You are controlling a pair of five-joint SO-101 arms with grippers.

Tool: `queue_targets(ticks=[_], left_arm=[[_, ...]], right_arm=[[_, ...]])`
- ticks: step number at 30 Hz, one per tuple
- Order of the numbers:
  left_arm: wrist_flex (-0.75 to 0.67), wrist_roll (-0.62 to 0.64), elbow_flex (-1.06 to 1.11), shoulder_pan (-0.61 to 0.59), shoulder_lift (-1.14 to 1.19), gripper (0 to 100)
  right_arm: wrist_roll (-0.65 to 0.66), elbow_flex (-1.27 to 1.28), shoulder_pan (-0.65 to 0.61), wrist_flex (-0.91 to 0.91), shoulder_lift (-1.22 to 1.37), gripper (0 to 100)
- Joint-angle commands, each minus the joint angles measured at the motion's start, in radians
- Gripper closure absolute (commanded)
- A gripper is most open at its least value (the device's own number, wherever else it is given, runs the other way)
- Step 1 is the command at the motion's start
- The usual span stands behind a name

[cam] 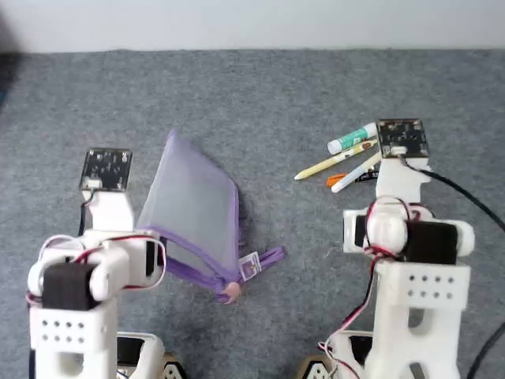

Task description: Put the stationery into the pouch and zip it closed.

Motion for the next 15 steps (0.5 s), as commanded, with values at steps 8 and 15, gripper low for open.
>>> queue_targets(ticks=[8, 15], left_arm=[[-0.127, 0.048, -0.079, 0.008, 0.037, 85], [-0.104, 0.048, -0.073, 0.120, 0.037, 99]], right_arm=[[-0.153, -0.012, 0.047, -0.124, 0.271, 75.0], [-0.147, -0.023, 0.044, -0.102, 0.278, 75.0]])
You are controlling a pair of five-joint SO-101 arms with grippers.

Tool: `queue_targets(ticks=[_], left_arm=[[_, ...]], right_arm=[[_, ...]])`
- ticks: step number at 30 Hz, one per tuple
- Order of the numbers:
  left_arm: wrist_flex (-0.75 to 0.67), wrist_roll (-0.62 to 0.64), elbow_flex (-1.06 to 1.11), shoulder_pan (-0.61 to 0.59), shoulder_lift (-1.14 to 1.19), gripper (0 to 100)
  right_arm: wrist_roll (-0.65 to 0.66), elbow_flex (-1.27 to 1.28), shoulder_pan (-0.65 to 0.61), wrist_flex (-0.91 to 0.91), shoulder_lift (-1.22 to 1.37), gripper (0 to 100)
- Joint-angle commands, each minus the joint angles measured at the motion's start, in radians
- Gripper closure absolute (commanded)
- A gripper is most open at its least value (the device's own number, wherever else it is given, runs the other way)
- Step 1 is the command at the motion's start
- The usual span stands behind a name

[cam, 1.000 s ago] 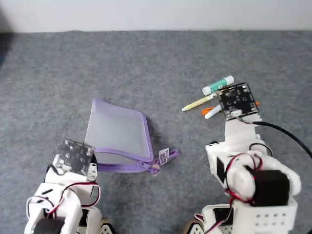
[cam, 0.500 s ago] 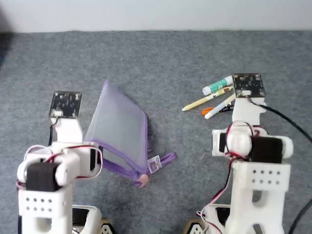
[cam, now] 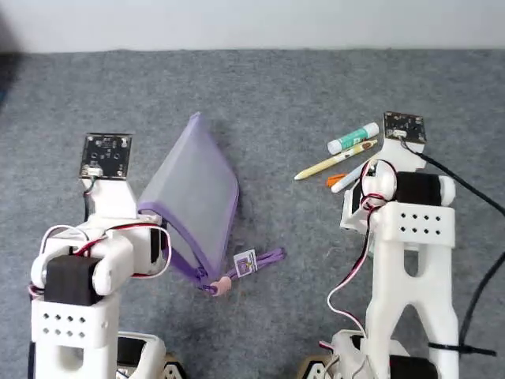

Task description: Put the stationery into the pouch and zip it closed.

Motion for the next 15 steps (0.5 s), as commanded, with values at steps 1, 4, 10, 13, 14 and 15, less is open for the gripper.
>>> queue_targets(ticks=[1, 4, 10, 13, 14, 15], left_arm=[[-0.003, 0.008, -0.044, 0.083, 0.006, 98], [-0.012, 0.008, -0.044, 0.126, 0.006, 98], [-0.028, 0.003, -0.041, 0.124, 0.008, 98], [-0.028, 0.006, -0.010, 0.124, 0.008, 98], [-0.028, 0.008, 0.004, 0.123, 0.008, 98], [-0.026, 0.009, 0.018, 0.121, 0.008, 99]], right_arm=[[-0.011, -0.023, 0.007, 0.001, 0.001, 75.0], [-0.011, -0.023, 0.012, 0.004, 0.001, 75.0], [-0.011, -0.021, 0.008, 0.045, 0.001, 75.0], [-0.011, -0.021, 0.008, 0.053, -0.001, 75.0], [-0.011, -0.023, 0.007, 0.054, -0.001, 75.0], [-0.011, -0.023, 0.007, 0.054, -0.001, 75.0]])
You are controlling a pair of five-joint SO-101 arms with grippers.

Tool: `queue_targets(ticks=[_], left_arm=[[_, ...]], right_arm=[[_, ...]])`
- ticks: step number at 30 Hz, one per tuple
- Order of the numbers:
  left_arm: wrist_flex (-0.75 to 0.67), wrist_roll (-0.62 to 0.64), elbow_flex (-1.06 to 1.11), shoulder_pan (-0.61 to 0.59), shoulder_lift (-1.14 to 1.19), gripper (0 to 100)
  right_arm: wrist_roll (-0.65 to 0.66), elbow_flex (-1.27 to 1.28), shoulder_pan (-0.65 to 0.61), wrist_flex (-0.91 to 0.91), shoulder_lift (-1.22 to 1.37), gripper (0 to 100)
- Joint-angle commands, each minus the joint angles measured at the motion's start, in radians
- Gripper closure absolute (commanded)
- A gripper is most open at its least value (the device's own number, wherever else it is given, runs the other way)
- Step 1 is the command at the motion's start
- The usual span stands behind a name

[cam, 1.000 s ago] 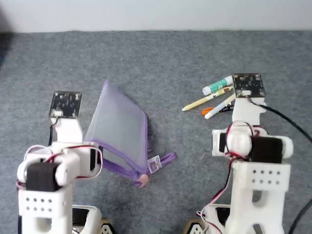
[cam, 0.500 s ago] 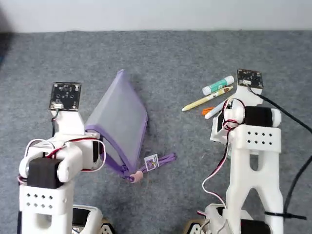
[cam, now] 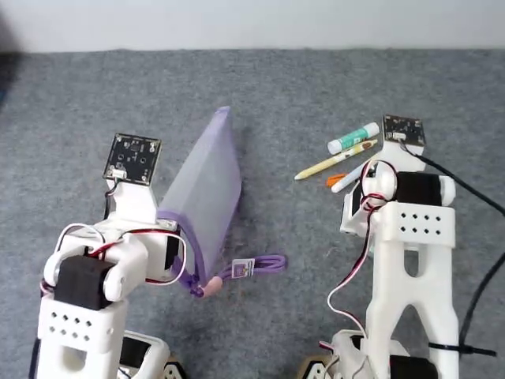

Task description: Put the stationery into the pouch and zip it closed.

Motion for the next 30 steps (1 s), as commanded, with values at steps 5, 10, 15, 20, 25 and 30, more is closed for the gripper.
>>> queue_targets(ticks=[5, 10, 15, 20, 25, 30], left_arm=[[-0.021, 0.091, 0.027, -0.069, 0.009, 99], [-0.018, 0.103, 0.025, -0.106, 0.009, 99], [-0.018, 0.140, 0.025, -0.115, 0.009, 99], [-0.017, 0.138, 0.028, -0.186, 0.075, 99], [-0.017, 0.080, 0.025, -0.270, 0.218, 98], [0.029, -0.009, 0.025, -0.308, 0.244, 88]], right_arm=[[0.029, -0.023, -0.005, 0.028, -0.041, 75.0], [0.098, -0.023, -0.111, 0.084, -0.193, 75.0], [0.101, -0.017, -0.254, 0.120, -0.328, 75.0], [0.097, -0.015, -0.335, 0.130, -0.349, 75.1], [0.097, 0.020, -0.361, 0.133, -0.337, 75.1], [0.097, 0.055, -0.361, 0.133, -0.341, 75.1]])
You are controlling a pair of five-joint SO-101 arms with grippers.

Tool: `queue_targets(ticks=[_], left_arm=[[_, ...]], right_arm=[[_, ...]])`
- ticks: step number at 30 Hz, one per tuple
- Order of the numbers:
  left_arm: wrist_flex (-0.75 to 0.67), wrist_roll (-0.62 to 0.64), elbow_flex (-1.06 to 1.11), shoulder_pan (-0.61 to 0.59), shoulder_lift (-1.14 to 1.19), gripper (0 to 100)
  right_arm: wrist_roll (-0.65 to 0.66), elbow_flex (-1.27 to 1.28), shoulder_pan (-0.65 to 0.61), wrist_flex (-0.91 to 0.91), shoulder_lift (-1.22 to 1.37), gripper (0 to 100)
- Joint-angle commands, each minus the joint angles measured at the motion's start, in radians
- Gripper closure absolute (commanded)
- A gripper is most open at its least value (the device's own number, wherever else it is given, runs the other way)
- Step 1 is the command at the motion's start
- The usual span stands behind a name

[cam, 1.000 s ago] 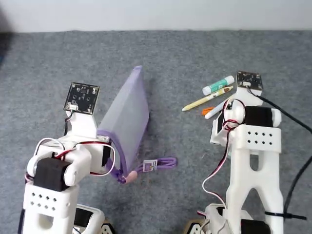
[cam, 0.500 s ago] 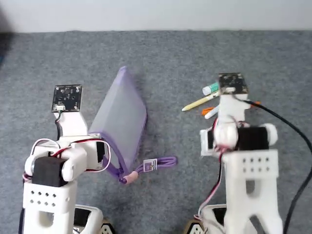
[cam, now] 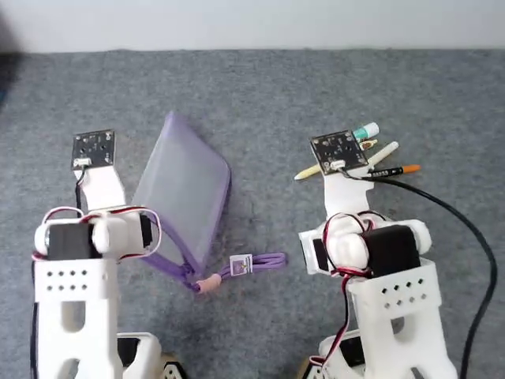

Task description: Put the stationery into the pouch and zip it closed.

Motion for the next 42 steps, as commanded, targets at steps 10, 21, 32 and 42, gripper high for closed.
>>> queue_targets(ticks=[10, 21, 32, 42], left_arm=[[0.101, -0.207, -0.027, -0.087, 0.031, 61], [0.094, -0.215, -0.061, 0.040, 0.031, 82], [-0.008, -0.127, -0.179, 0.064, 0.038, 99], [0.000, 0.040, -0.283, 0.114, 0.100, 99]], right_arm=[[0.006, 0.029, -0.008, 0.002, -0.012, 75.1], [0.006, 0.029, -0.008, 0.001, -0.012, 75.1], [0.006, 0.034, -0.008, 0.002, -0.012, 75.1], [0.006, 0.026, -0.007, 0.001, -0.013, 75.1]])
